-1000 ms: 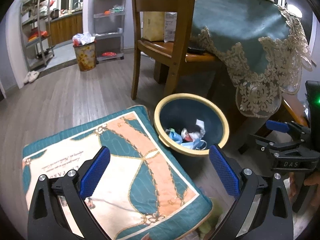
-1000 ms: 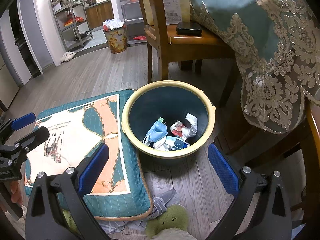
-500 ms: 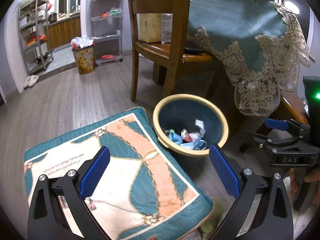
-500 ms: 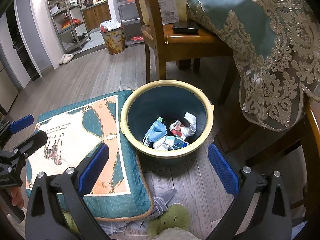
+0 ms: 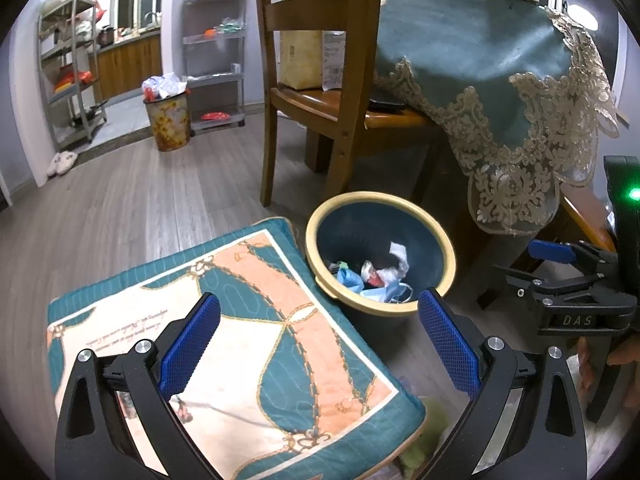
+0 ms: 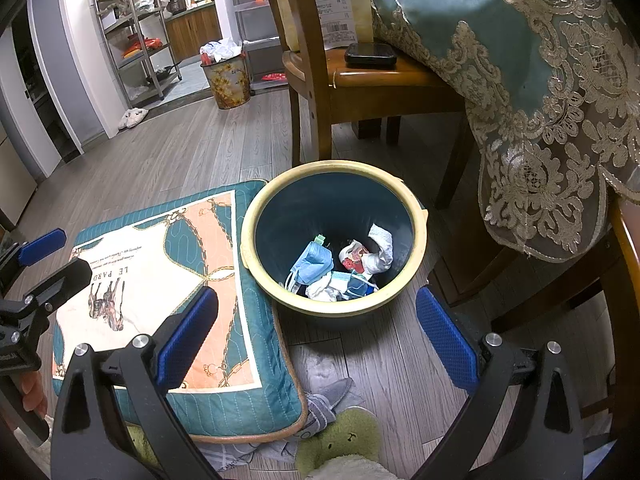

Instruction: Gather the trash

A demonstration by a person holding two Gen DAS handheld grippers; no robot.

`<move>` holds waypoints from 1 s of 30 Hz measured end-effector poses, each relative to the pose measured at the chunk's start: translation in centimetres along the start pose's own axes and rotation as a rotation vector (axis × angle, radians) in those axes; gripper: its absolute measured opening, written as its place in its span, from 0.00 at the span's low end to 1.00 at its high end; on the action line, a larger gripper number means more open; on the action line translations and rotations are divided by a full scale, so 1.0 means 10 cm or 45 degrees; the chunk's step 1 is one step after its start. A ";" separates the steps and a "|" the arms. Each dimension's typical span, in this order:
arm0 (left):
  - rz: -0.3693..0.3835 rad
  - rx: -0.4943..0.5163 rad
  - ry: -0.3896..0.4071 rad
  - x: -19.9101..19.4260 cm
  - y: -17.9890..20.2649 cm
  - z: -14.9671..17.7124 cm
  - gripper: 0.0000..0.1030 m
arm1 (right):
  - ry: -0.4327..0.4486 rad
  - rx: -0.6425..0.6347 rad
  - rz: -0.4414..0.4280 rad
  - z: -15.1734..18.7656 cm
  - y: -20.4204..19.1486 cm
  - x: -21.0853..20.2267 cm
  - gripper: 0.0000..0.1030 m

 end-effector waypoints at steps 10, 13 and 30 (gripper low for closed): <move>-0.001 0.001 -0.002 0.00 -0.01 0.00 0.95 | 0.001 0.000 0.001 0.00 0.00 0.00 0.94; 0.003 -0.002 -0.001 0.00 -0.01 0.00 0.95 | 0.000 0.001 0.000 0.00 0.01 0.00 0.94; 0.008 -0.042 -0.053 0.05 -0.07 0.04 0.95 | -0.003 0.015 0.010 0.02 0.03 -0.01 0.94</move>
Point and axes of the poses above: each gripper's, at about its wrist camera, not at the fingertips, and x roughly the way its jaws point, y to its right, z to its underside, the point moved 9 cm from there along x, roughly the way its jaws point, and after that the axes turned 6 degrees about -z, right-handed, at the moved point
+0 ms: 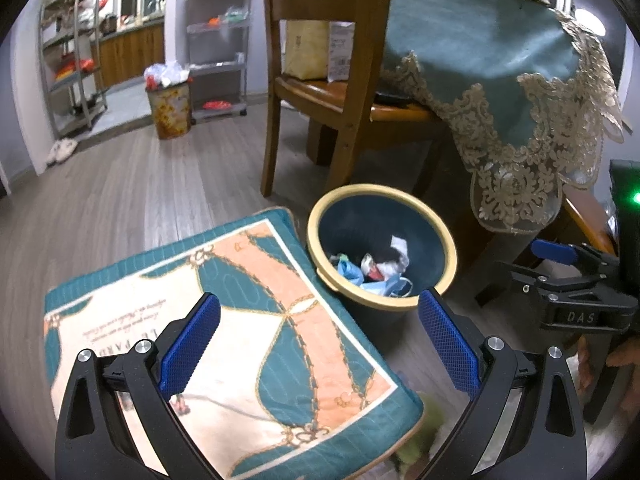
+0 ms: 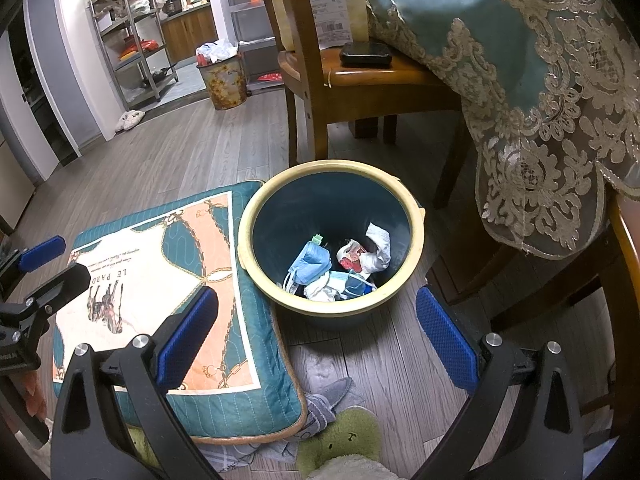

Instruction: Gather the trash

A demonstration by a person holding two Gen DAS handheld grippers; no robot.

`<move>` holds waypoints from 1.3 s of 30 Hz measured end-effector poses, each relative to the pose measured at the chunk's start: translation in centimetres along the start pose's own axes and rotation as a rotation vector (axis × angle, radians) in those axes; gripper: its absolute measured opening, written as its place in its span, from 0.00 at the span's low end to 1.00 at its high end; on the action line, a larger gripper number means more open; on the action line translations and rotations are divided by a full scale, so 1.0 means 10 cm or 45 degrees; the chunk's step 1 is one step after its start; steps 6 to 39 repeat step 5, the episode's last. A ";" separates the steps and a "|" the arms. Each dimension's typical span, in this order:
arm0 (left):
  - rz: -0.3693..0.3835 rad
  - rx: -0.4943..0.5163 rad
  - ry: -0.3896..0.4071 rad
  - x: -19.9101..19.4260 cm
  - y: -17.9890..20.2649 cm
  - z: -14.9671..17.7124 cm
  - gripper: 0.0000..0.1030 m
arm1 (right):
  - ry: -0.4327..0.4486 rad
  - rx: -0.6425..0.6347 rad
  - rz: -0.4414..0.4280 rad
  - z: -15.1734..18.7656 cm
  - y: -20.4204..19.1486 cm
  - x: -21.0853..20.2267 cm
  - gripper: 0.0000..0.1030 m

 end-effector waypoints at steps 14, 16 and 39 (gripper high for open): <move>-0.072 -0.018 -0.010 -0.08 -0.15 -0.01 0.95 | -0.046 0.017 0.023 0.07 -0.03 0.09 0.94; -0.072 -0.018 -0.010 -0.08 -0.15 -0.01 0.95 | -0.046 0.017 0.023 0.07 -0.03 0.09 0.94; -0.072 -0.018 -0.010 -0.08 -0.15 -0.01 0.95 | -0.046 0.017 0.023 0.07 -0.03 0.09 0.94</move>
Point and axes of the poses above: each gripper's, at about its wrist camera, not at the fingertips, and x roughly the way its jaws point, y to its right, z to its underside, the point moved 9 cm from there along x, roughly the way its jaws point, and after that the axes turned 6 degrees about -z, right-handed, at the moved point
